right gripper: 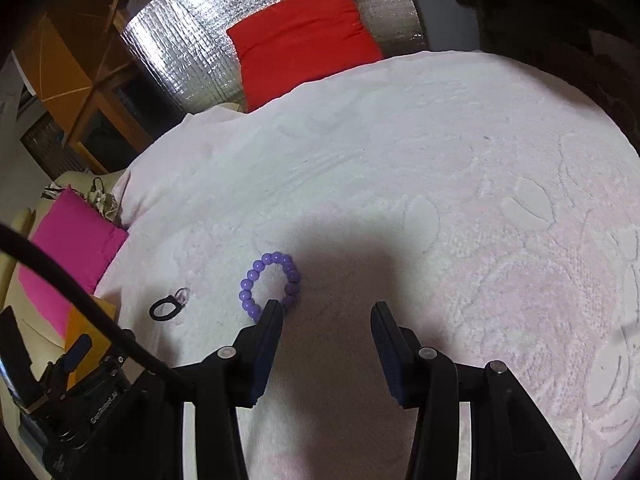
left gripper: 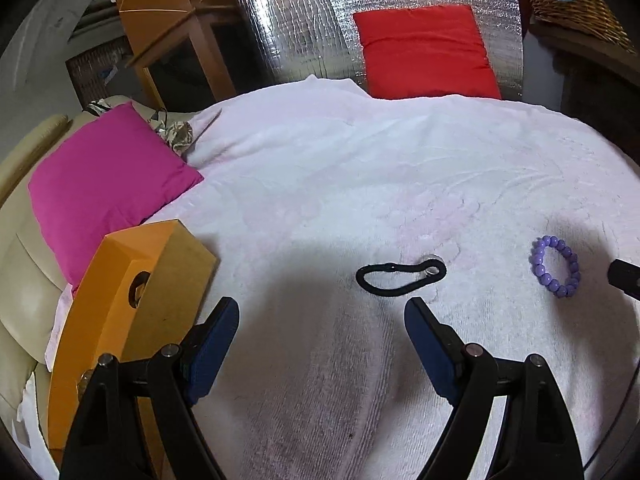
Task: Organize jewelry
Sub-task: 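Grasp the purple bead bracelet with the right tool while the left tool lowers to the black cord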
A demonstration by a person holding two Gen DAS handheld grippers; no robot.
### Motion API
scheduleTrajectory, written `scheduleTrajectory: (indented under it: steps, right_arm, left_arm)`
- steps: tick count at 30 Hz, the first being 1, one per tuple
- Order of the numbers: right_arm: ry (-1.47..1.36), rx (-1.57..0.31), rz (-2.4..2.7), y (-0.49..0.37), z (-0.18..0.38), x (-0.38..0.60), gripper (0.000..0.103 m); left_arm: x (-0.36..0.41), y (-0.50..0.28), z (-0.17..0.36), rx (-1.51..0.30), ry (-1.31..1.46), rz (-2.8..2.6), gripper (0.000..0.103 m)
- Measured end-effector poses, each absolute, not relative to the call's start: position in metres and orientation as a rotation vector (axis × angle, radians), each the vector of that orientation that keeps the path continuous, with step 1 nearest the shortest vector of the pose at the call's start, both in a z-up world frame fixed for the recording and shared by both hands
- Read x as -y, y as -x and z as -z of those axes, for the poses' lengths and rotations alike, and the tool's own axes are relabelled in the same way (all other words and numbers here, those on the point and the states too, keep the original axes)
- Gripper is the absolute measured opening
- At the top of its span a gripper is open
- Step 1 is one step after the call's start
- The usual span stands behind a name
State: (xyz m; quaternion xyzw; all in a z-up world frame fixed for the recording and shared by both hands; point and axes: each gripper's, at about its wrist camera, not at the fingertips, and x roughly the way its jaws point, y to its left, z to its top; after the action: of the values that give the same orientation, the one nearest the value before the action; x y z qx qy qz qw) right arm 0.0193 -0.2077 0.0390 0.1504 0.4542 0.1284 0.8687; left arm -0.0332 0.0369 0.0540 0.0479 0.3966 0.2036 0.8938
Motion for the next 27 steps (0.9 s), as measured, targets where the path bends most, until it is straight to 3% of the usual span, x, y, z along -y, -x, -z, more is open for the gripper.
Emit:
scheduleTrajectory:
  steps: [11,23,27]
  right_arm:
    - [-0.111,-0.95,-0.151,-0.036,-0.027,0.167,0.049]
    - [-0.1,-0.949,-0.175,-0.034,-0.024,0.172,0.048]
    - [-0.061,-0.929,-0.169,-0.029,-0.023,0.171,0.035]
  left_arm:
    - [-0.043,0.021,-0.043,-0.875,-0.062,-0.38,0.085]
    - [-0.058,0.012,-0.026,-0.96,0.006,-0.301,0.085]
    - [-0.061,0.008,-0.024,-0.963,0.019,-0.26,0.085]
